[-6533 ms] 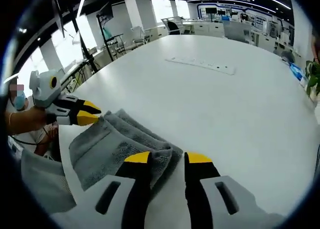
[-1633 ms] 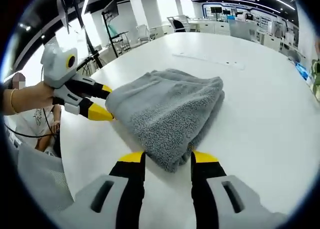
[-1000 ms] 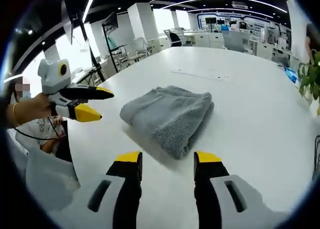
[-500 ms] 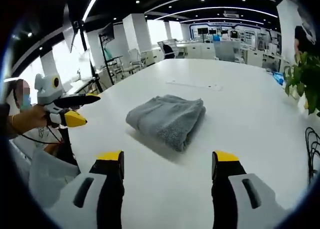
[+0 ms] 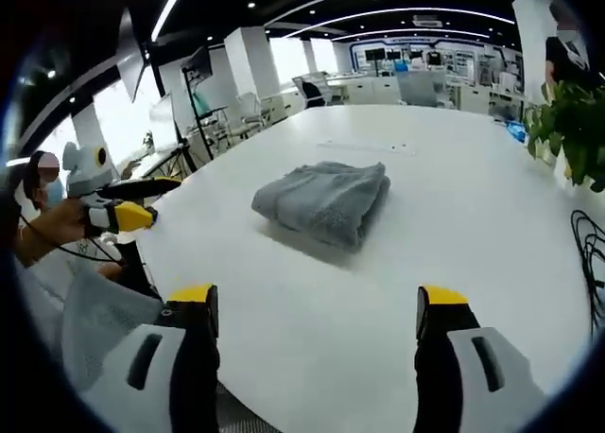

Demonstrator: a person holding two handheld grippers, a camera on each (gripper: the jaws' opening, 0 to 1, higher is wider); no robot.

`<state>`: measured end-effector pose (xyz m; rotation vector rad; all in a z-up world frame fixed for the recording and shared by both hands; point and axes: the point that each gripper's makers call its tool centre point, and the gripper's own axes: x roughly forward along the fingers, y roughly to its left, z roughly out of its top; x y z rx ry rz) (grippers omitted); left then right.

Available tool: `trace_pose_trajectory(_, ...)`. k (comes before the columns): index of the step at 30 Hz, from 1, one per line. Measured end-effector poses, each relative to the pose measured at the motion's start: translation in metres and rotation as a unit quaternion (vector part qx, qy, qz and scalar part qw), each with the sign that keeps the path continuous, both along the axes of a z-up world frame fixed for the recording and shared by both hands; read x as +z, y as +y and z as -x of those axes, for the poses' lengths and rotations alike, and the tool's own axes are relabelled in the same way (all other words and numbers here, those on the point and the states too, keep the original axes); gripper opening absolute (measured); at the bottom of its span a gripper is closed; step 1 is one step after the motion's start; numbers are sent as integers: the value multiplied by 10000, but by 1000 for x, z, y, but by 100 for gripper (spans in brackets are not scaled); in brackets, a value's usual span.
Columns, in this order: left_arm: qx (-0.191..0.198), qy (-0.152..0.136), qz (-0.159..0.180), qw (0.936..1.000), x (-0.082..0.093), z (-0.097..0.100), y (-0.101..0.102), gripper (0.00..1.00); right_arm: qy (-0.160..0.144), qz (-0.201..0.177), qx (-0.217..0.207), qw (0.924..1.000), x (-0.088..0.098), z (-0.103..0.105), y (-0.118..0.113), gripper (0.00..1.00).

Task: Fold the towel on the table until its edges align and the towel forms a compact rectangular stack.

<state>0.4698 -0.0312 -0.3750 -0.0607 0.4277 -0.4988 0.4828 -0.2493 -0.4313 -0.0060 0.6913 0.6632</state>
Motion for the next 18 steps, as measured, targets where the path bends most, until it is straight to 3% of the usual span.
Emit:
trace_pose_trajectory(7, -165, 123, -283, 9994, -16, 5, -1, 95, 131, 4, -130, 9998, -4, 16, -12, 83)
trace_pose_trajectory(18, -303, 323, -88, 9990, -24, 12, -16, 93, 186, 17, -348, 9992, -7, 30, -33, 80)
